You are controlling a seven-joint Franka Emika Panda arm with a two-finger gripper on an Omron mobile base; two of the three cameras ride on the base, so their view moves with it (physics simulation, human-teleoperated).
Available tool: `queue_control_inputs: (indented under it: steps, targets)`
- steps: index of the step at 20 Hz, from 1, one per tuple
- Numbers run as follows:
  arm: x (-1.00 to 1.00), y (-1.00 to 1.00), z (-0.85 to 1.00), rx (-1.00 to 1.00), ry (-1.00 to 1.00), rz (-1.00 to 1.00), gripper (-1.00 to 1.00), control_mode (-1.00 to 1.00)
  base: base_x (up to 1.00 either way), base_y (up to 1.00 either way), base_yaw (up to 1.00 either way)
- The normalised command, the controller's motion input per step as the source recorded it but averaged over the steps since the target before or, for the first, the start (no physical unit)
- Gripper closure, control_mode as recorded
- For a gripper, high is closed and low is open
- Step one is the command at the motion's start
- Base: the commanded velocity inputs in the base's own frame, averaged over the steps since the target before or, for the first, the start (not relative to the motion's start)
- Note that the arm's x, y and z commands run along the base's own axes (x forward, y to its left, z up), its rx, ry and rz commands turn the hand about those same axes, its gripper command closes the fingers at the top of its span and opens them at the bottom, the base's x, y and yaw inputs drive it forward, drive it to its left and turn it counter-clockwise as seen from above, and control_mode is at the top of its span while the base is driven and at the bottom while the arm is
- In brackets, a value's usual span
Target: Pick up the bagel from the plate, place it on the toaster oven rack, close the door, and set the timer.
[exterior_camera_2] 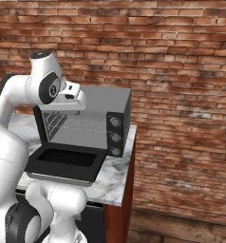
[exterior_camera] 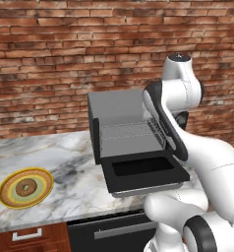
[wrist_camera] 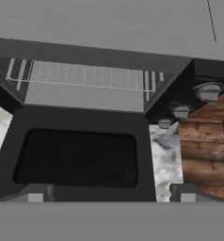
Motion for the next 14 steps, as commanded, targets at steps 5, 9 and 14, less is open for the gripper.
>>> queue_control_inputs:
  steps: [5,9,14]
  targets:
    - [-0.17,0.28,-0.15,-0.12,0.00,0.00,-1.00,-1.00,0.00,0.00,0.00]
    - [-0.06,0.36,-0.14,-0.16,0.00,0.00,-1.00,-1.00,0.00,0.00,0.00]
    - [0.00,0.39,-0.21,-0.19,0.00,0.00,-1.00,-1.00,0.00,0.00,0.00]
